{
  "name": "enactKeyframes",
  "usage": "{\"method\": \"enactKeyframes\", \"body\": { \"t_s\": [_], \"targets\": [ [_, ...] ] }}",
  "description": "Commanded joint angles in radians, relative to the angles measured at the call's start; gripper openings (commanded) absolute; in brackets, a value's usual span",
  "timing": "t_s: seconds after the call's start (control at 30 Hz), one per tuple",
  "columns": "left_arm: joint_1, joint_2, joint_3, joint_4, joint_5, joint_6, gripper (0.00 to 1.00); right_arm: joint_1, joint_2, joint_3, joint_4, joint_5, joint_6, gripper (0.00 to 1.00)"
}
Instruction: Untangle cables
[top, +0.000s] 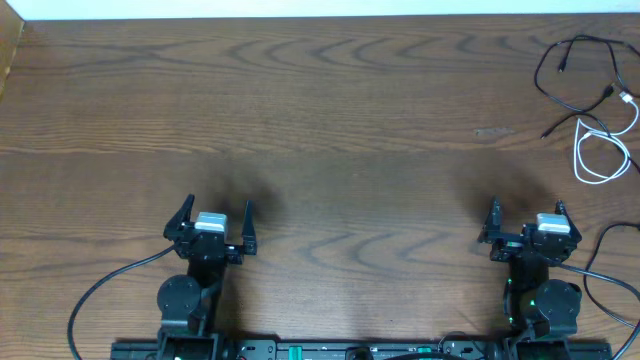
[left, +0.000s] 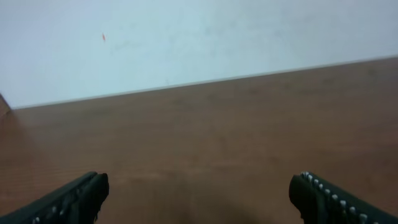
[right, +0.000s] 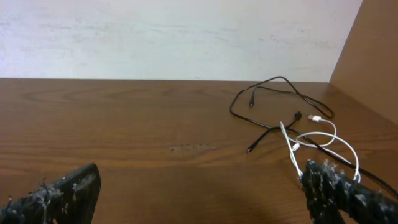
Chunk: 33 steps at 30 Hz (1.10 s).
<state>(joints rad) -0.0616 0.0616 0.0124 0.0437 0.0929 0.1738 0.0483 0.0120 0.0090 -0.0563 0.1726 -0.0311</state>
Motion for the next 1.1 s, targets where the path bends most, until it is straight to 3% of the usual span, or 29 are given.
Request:
{"method": "enactKeyframes", "body": {
  "t_s": [0.0,0.1,1.07],
  "targets": [
    [0.004,-0.06,-0.008,-0.06,-0.024,0.017,0.98,0.008,-0.006,-0.003,-0.001,0.004,-0.008,0.99],
    [0.004,-0.06,-0.008,-0.116,-0.027,0.016,0.98,0.008,-0.006,-0.003,-0.001,0.004,-0.008,0.99],
    [0.004,-0.058,-0.008,-0.11,-0.027,0.005,0.98,0.008,-0.006,-0.003,-0.001,0.004,-0.008,0.99]
  ]
}}
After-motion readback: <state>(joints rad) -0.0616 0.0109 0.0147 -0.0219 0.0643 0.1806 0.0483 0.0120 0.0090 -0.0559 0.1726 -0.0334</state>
